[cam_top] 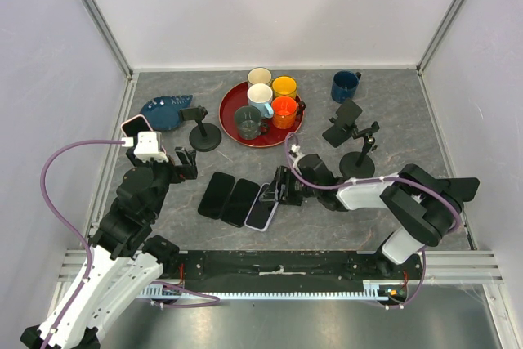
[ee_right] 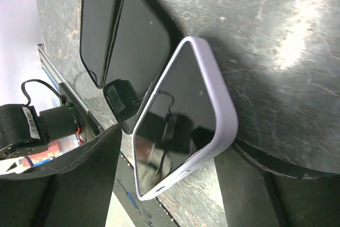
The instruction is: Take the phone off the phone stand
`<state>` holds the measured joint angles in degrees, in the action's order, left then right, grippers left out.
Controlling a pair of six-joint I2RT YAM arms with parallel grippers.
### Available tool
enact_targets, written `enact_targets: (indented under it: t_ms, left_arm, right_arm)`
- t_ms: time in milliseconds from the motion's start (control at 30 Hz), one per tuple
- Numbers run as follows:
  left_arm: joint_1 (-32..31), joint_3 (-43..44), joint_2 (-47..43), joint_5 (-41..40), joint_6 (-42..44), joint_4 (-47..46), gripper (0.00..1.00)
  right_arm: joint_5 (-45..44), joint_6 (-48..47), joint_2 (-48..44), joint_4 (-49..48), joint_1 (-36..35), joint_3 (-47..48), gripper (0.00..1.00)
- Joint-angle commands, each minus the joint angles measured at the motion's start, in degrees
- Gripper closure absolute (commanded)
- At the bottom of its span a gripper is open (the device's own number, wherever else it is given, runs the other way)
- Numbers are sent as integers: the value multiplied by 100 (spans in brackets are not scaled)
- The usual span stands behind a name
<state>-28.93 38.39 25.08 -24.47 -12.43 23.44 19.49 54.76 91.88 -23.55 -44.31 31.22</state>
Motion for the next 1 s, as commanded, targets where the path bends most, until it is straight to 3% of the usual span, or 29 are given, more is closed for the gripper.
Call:
enact_targets:
  t_ms: [0,167,400,667,967]
  left_arm:
    - [54,2,-21,-93,-41,-226,3]
    - [45,-7,-30,-102,-32,-217,3]
    - [45,2,-21,-84,-41,-217,3]
    - [45,-7,120,-225,-102,-209,3]
    - [89,195,760,-980,-295,54,2]
  right_arm:
    - [-138,-492,260,1088,-270,304,23]
    - [-305,-528,314,1282,-385,376,19]
    - [-849,-1090,-73,2337,-411,569,2]
    - [-1886,-1863,-617,3663,-420,929,2]
    - [-3688,-2768,-2006,3929,-411,1193,2]
